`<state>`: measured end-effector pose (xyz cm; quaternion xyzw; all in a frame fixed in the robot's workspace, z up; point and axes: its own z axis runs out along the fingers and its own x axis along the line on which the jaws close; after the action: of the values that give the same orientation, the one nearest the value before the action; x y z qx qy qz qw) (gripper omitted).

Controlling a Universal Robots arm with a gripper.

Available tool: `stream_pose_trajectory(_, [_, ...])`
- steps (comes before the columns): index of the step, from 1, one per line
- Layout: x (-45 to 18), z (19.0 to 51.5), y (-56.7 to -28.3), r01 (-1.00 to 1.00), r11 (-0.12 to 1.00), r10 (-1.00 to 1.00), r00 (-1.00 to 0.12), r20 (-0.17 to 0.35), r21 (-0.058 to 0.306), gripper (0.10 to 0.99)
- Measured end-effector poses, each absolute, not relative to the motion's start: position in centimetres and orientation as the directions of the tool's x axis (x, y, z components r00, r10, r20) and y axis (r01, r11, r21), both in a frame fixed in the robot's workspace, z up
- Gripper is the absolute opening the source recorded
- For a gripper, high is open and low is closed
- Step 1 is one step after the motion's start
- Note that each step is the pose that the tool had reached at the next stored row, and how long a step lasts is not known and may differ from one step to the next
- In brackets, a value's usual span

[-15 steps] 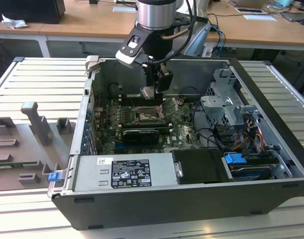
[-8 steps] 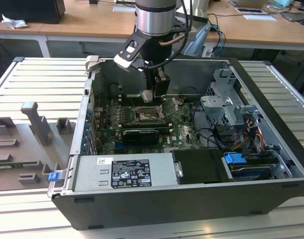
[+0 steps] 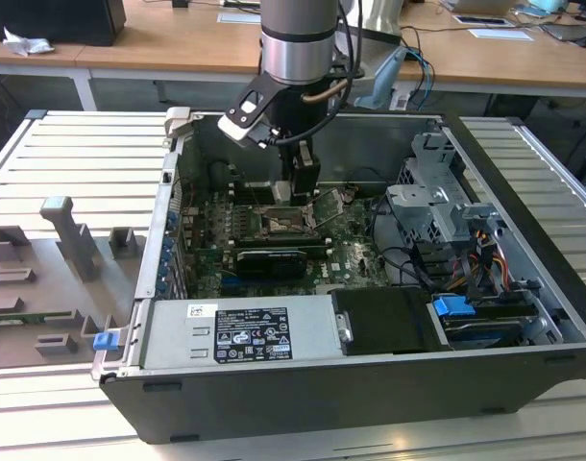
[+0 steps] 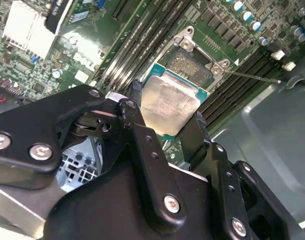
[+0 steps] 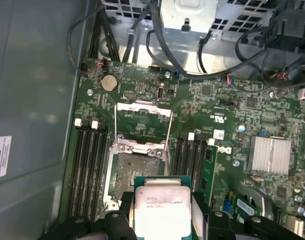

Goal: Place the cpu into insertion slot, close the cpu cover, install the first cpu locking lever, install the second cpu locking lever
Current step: 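Place the cpu into insertion slot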

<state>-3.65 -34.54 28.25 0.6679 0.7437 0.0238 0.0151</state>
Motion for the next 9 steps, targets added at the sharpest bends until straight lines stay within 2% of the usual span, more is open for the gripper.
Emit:
stream_pose_trajectory(3, [-3.6, 27.8, -34.5, 0.997, 0.053, 0.999, -0.054, 0.009, 0.055, 0.541])
stream_pose_trajectory(9, [-3.5, 26.8, -33.4, 0.997, 0.044, 0.999, -0.045, 0.009, 0.055, 0.541])
